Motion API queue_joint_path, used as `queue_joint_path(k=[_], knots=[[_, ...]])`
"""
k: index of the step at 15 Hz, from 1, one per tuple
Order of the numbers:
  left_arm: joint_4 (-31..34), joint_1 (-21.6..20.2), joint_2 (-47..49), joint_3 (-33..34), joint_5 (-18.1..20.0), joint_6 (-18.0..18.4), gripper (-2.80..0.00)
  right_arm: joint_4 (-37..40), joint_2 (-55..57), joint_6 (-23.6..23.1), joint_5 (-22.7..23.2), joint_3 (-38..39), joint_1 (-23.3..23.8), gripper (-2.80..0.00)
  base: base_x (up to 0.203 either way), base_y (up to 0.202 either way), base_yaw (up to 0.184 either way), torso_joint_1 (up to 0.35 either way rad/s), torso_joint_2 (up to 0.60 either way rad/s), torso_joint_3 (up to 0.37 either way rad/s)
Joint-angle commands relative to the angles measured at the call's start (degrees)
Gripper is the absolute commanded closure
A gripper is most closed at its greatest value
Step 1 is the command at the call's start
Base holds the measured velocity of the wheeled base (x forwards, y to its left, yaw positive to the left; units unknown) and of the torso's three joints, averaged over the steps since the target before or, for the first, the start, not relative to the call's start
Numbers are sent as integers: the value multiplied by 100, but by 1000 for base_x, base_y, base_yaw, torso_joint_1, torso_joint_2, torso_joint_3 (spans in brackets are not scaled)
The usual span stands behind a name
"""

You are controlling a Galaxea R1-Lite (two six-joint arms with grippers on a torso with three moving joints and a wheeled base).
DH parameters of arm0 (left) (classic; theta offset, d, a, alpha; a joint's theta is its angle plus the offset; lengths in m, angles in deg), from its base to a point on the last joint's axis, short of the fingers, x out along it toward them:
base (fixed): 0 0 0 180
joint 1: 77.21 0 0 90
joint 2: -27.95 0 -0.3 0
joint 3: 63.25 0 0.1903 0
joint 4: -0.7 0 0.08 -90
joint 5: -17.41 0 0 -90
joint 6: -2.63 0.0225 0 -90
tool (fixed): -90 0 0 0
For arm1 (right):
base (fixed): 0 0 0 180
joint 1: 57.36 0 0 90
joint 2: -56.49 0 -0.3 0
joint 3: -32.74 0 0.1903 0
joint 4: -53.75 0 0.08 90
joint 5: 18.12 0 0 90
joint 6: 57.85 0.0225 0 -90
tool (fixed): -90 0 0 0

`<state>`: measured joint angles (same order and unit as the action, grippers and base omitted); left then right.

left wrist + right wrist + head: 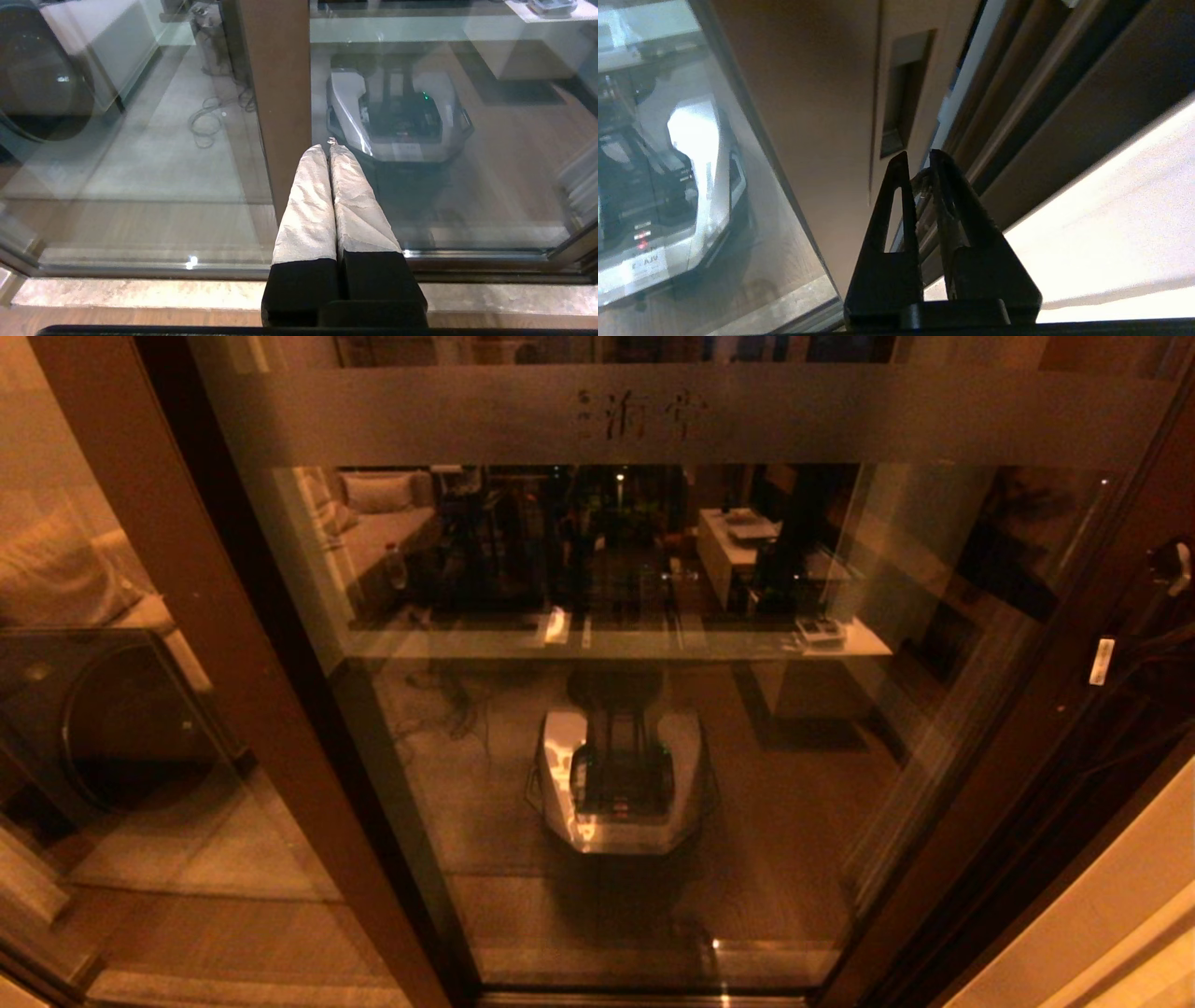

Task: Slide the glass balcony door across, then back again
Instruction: Close the slid door

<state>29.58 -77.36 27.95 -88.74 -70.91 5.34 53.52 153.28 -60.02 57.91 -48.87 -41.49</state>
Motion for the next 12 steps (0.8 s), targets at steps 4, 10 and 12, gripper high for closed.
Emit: queue_joint_path(k=[4,10,12], knots=[[3,-2,9,1,-1,1,0,-13,309,-4,-9,-260,6,0,0,0,0,0,0,0],[3,-2,9,1,-1,1,0,-24,500,-18,-9,-512,151,0,0,0,0,0,0,0],[3,-2,9,1,-1,1,0,-30,552,-30,0,-619,215,0,0,0,0,0,0,0]])
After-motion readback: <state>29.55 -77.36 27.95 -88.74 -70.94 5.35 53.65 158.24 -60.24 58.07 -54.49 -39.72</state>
